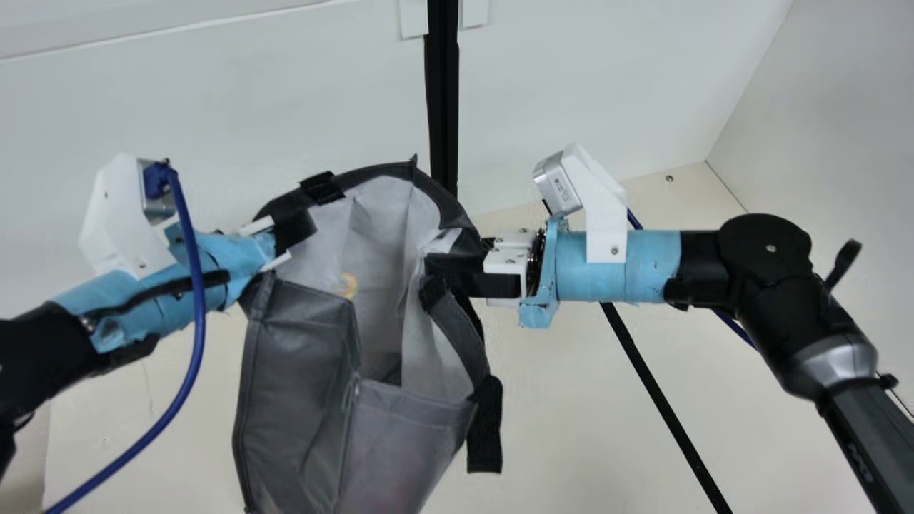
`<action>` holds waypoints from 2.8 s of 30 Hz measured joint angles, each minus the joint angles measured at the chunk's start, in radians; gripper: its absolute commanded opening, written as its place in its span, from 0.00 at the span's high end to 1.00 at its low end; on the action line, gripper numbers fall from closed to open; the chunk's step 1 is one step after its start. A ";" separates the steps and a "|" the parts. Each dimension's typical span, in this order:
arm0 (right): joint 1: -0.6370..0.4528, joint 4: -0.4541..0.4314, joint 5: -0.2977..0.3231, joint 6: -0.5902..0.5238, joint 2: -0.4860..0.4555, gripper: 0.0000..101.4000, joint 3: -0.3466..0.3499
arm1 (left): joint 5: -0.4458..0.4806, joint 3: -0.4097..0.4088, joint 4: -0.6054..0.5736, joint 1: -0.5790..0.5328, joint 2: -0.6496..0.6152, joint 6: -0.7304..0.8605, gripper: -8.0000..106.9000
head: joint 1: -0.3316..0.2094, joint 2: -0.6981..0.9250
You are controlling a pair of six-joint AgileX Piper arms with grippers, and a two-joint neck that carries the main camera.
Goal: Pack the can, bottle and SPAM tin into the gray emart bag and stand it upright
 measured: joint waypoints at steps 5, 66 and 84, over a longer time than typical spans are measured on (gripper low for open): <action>0.004 -0.036 -0.006 -0.021 0.055 1.00 -0.030 | -0.014 -0.032 -0.035 0.031 0.054 0.049 1.00 | 0.000 0.000; 0.176 -0.023 -0.195 -0.036 0.035 1.00 0.027 | -0.079 0.126 -0.106 0.050 -0.017 0.239 0.94 | 0.000 0.000; 0.176 -0.023 -0.194 -0.036 0.035 1.00 0.027 | -0.077 0.148 -0.125 0.052 -0.078 0.235 0.42 | 0.000 0.002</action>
